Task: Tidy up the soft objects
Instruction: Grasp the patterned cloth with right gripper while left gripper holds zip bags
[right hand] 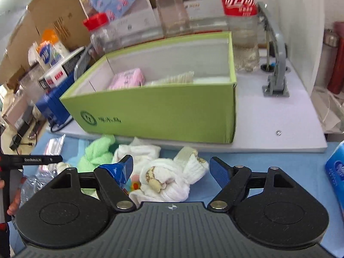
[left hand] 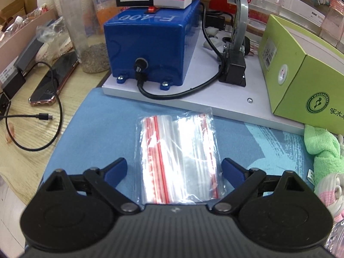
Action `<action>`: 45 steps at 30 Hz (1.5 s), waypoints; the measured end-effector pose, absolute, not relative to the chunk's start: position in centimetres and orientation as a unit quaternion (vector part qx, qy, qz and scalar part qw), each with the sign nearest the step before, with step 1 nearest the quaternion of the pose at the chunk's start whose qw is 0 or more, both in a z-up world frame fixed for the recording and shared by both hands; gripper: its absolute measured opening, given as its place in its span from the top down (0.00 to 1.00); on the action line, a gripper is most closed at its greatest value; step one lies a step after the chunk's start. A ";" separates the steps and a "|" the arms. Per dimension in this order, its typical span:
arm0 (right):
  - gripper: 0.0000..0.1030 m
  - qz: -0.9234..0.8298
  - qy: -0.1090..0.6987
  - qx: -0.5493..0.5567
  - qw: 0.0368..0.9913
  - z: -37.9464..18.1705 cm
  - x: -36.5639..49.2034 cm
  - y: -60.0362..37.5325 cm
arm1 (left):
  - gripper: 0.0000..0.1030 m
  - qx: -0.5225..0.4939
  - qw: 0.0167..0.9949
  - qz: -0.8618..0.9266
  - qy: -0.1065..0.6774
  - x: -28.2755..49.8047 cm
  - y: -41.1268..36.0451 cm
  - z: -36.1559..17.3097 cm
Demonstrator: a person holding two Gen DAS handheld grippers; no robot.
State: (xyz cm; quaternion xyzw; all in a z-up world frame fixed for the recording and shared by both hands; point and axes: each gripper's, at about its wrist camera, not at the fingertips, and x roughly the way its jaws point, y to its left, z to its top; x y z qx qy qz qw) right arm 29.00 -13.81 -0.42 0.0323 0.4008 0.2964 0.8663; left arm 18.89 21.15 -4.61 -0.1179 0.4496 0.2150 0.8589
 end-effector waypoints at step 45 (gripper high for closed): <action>0.36 0.153 0.380 -0.006 0.912 -3.6 23.2 -20.4 | 0.09 -0.110 0.868 0.208 0.437 18.7 21.0 -4.7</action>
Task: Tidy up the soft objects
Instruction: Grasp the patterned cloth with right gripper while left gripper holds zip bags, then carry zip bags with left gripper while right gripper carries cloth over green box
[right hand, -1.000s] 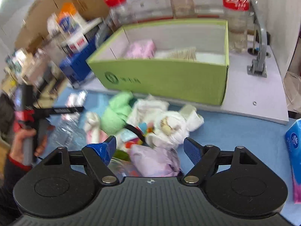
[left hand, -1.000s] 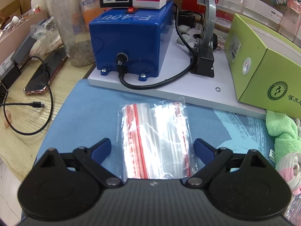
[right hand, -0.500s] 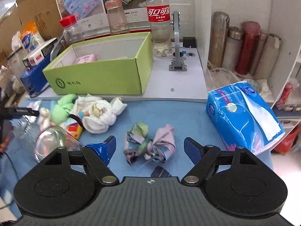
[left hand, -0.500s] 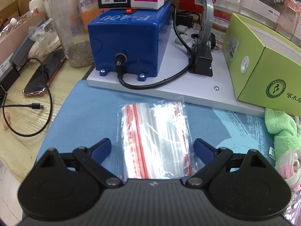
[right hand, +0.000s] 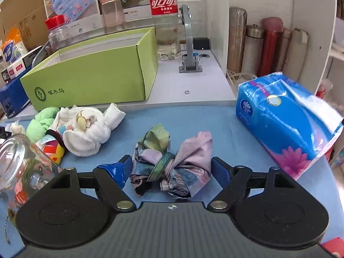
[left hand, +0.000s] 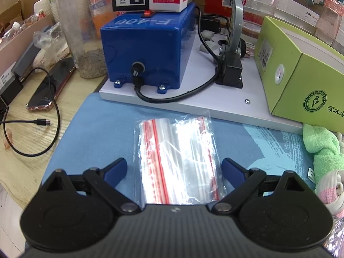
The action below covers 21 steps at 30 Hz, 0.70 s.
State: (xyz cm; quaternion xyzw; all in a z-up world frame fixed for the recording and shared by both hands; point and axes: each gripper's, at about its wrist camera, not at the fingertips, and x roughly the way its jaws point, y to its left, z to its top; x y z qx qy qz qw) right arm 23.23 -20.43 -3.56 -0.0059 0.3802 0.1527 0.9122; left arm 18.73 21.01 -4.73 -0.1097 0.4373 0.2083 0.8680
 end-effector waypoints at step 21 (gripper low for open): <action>0.45 0.155 0.342 -0.012 0.927 -5.1 23.1 -21.0 | 0.62 -0.132 0.883 0.145 0.427 15.6 22.5 -3.4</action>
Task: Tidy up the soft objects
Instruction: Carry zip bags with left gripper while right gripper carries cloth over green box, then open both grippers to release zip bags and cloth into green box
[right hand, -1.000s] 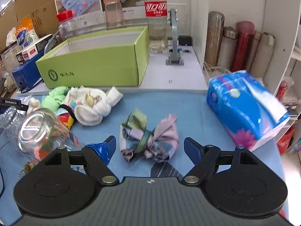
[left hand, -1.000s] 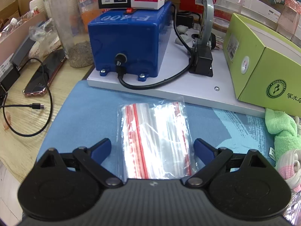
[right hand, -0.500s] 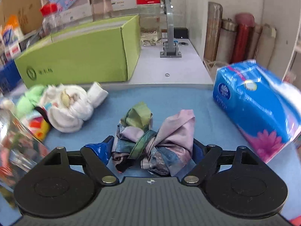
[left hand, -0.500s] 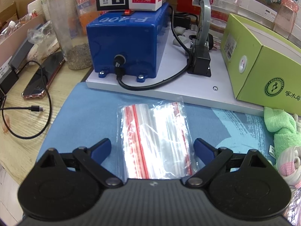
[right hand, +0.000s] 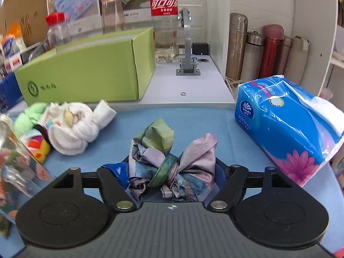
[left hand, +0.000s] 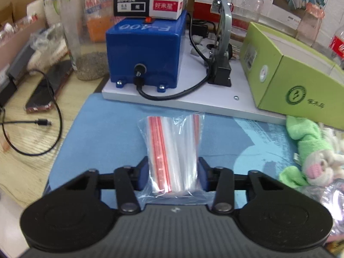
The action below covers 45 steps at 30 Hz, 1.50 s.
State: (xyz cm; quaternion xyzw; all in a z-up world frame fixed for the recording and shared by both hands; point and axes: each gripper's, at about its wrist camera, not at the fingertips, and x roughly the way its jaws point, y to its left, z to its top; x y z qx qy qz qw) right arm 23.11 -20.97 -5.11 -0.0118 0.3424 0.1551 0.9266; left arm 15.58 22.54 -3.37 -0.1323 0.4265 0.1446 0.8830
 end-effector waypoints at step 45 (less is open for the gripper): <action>0.36 0.279 0.350 -0.075 0.891 3.5 39.4 -6.8 | 0.20 -0.134 0.935 -0.019 0.326 31.4 15.8 8.0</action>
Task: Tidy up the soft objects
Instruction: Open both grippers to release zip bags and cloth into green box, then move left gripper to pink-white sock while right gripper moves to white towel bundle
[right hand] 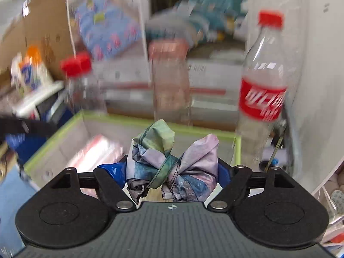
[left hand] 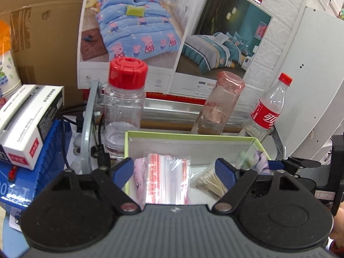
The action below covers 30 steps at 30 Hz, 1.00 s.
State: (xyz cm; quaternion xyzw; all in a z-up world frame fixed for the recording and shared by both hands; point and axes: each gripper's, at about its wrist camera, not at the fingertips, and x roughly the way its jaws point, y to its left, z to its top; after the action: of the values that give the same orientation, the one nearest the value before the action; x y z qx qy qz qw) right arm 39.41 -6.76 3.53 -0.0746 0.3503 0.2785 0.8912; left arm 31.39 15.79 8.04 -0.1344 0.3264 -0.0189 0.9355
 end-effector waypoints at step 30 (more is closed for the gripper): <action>0.33 0.200 0.301 0.028 0.932 3.4 20.1 -18.5 | 0.02 -0.147 0.921 0.023 0.360 12.2 17.9 3.2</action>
State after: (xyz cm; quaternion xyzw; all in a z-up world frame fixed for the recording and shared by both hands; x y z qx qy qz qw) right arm 20.13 -18.51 3.38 0.0277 0.3008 0.2003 0.9320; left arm 12.21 17.87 3.23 -0.1471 0.3601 0.0233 0.9209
